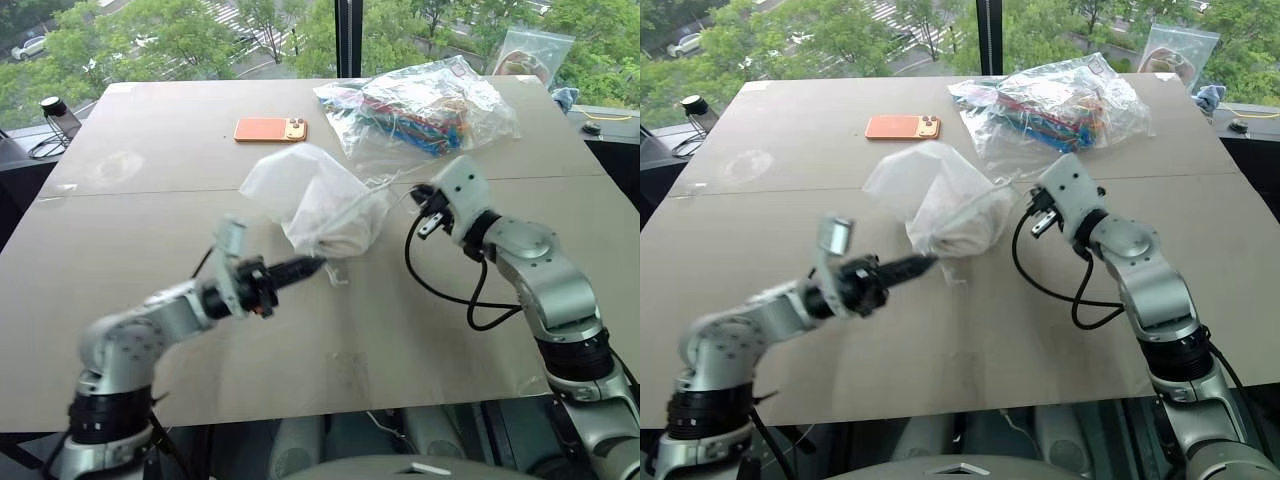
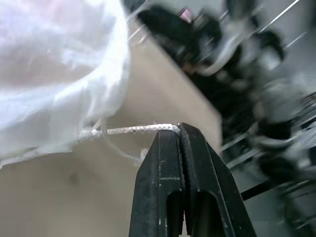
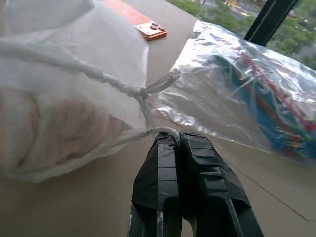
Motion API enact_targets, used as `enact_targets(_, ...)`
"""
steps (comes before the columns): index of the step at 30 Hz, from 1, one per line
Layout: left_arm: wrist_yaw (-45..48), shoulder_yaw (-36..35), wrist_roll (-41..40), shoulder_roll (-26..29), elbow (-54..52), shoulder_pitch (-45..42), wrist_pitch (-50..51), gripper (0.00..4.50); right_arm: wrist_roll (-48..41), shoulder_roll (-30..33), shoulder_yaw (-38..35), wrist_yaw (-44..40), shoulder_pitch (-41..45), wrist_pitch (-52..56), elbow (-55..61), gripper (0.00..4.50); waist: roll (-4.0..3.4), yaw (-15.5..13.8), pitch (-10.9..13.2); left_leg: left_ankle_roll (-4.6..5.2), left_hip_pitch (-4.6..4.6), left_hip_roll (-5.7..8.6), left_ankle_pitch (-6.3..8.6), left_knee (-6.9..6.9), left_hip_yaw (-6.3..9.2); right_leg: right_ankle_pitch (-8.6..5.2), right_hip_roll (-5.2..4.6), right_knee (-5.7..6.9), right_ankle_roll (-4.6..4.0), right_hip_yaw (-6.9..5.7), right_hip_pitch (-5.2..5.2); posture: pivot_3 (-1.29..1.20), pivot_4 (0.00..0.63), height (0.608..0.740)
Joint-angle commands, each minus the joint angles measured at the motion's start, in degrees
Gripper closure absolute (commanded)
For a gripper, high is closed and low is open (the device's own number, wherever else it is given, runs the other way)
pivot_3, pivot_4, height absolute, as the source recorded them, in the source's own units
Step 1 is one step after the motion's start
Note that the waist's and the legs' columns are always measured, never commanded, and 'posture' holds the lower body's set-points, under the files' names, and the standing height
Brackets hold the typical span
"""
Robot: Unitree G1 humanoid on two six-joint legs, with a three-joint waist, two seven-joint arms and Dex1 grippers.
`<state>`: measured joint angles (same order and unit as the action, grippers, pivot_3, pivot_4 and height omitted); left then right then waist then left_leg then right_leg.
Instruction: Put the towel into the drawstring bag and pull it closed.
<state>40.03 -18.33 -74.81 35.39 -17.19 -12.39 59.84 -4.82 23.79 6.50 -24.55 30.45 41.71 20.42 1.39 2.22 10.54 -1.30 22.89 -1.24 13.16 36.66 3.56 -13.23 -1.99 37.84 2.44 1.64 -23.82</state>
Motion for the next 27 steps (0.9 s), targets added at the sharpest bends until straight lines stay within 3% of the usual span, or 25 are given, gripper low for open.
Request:
enact_targets(1, -7.3, -6.9, -12.6, 2.5, 1.5, -4.1, 0.2, 4.45, -1.9, -0.8, -6.9, 2.1, 4.0, -3.0, 2.3, 4.50, 0.00, 0.0, 0.0, 0.00, 0.00, 0.00, 0.00, 0.01, -0.01, 0.00, 0.00, 0.00, 0.00, 0.00, 0.02, 0.00, 0.150, 0.734)
enact_targets(5, -10.8, -10.1, -10.7, 6.9, 8.0, -12.9, -2.8, 4.45, -3.6, 2.1, -11.8, 1.1, 11.1, -4.8, 2.2, 4.50, -0.01, 0.0, 0.1, 0.00, -0.03, 0.02, 0.00, 0.02, -0.01, 0.01, 0.00, 0.00, -0.01, 0.01, 0.04, 0.00, 0.150, 0.734)
enact_targets(10, -7.1, -6.5, 2.7, 12.9, 17.0, -25.9, -9.2, 4.45, -3.6, 8.5, -13.7, -1.6, 22.3, -10.2, -3.4, 4.50, -0.02, 0.0, 0.2, 0.00, 0.02, 0.04, -0.01, 0.03, 0.02, 0.01, 0.06, 0.00, -0.02, -0.02, 0.00, 0.00, 0.150, 0.734)
enact_targets(14, -4.3, -4.3, 11.8, 13.5, 21.0, -29.1, -14.4, 4.45, -6.2, 7.7, -17.0, 1.1, 29.0, -11.0, -5.8, 4.50, -0.02, 0.2, 0.2, 0.00, -0.03, 0.04, -0.01, -0.13, -0.06, 0.01, 0.01, -0.17, -0.02, 0.00, 0.06, 0.00, 0.150, 0.734)
enact_targets(16, -3.9, -3.4, 16.4, 13.5, 22.8, -28.3, -17.0, 4.45, -8.1, 7.3, -18.1, 1.1, 27.8, -9.0, -5.6, 4.50, -0.02, 0.2, 0.2, 0.00, 0.01, 0.03, -0.01, -0.23, -0.15, 0.01, 0.00, -0.15, -0.02, 0.08, -0.07, 0.00, 0.150, 0.734)
enact_targets(18, -4.6, -1.8, 22.3, 12.9, 23.5, -28.0, -21.1, 4.45, -4.4, 10.2, -16.9, 0.6, 23.8, -12.7, -6.6, 4.50, -0.01, 0.0, 0.2, 0.00, 0.08, 0.01, -0.01, -0.29, -0.13, 0.00, 0.00, -0.16, -0.04, 0.05, -0.16, 0.00, 0.150, 0.734)
enact_targets(22, -7.3, 0.4, 32.5, 11.4, 25.1, -30.0, -29.0, 4.45, -1.8, 11.5, -18.9, 5.0, 24.6, -16.3, -8.2, 4.50, -0.05, -0.2, 0.2, 0.00, 0.32, 0.07, -0.01, -0.26, -0.23, 0.01, -0.10, -0.16, -0.01, 0.10, -0.37, 0.00, 0.150, 0.734)
enact_targets(27, -19.2, 0.8, 48.2, 11.0, 36.2, -36.0, -42.2, 4.45, 2.7, 13.4, -23.1, 14.5, 27.9, -21.2, -14.3, 4.50, -0.04, -0.2, 0.2, -0.02, 0.89, 0.08, -0.02, -0.03, -0.14, 0.02, -0.09, 0.08, -0.02, 0.02, -0.96, 0.00, 0.150, 0.734)
